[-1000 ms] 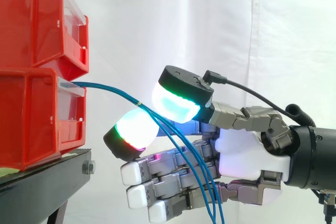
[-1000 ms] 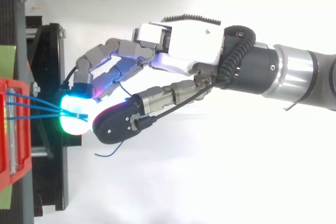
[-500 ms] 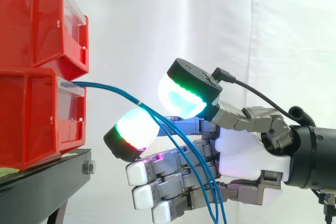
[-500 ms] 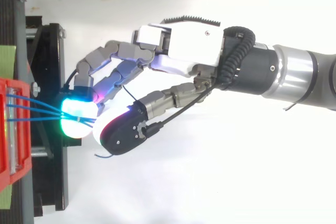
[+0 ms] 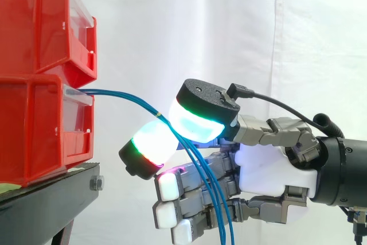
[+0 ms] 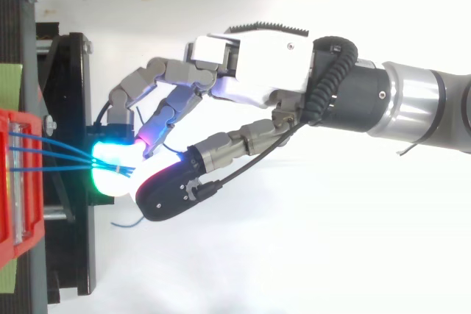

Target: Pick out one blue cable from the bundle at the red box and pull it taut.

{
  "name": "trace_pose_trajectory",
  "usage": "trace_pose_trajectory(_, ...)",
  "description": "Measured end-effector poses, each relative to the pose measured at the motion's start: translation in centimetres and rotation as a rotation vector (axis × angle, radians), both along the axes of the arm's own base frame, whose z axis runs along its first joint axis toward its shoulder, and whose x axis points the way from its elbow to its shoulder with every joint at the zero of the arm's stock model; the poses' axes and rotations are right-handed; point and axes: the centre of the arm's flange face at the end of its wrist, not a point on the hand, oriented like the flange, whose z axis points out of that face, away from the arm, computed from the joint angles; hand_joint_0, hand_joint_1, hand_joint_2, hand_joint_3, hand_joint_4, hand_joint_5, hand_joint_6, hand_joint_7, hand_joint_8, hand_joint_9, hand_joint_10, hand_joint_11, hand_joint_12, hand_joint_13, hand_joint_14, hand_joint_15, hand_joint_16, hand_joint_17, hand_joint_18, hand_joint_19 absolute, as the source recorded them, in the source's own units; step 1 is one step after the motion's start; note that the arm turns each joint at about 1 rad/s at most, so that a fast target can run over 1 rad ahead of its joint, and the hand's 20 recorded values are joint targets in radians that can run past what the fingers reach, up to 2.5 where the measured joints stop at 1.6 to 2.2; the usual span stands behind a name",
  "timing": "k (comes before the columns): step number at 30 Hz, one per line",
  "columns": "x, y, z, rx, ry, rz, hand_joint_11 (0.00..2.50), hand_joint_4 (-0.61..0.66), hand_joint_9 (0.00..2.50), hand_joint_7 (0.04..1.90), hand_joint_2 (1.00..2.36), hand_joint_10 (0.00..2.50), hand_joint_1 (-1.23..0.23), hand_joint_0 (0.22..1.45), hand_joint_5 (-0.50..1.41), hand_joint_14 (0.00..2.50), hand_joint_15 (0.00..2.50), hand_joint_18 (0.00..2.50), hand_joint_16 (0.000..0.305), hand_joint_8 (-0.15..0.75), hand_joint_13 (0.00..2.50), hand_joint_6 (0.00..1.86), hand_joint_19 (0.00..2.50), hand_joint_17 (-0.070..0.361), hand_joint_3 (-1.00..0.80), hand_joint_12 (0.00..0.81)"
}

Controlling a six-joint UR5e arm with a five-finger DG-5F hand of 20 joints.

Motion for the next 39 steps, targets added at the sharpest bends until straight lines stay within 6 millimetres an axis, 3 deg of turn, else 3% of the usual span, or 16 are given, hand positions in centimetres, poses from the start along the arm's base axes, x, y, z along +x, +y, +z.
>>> trace_pose_trajectory(16, 0.0, -0.3, 0.1, 0.001, 0.005, 0.020, 0.60, -0.13, 1.04, 0.95, 1.01, 0.02, -0.82, 0.70, -0.15, 0.02, 0.50, 0.82, 0.043, 0.295, 0.97, 0.96, 0.61, 0.098, -0.36, 0.323)
trace_pose_trajectory(26, 0.4, -0.9, 1.3, 0.000, 0.021, 0.038, 0.61, -0.17, 1.07, 0.97, 1.00, 0.02, -0.83, 0.74, -0.15, 0.02, 0.51, 0.85, 0.043, 0.289, 0.99, 0.96, 0.61, 0.096, -0.50, 0.319)
trace_pose_trajectory(39, 0.8, -1.2, 2.3, -0.003, 0.031, 0.047, 0.62, -0.06, 1.12, 0.91, 1.00, 0.02, -0.82, 0.66, -0.14, 0.02, 0.53, 0.85, 0.042, 0.287, 1.01, 0.95, 0.62, 0.095, -0.50, 0.321)
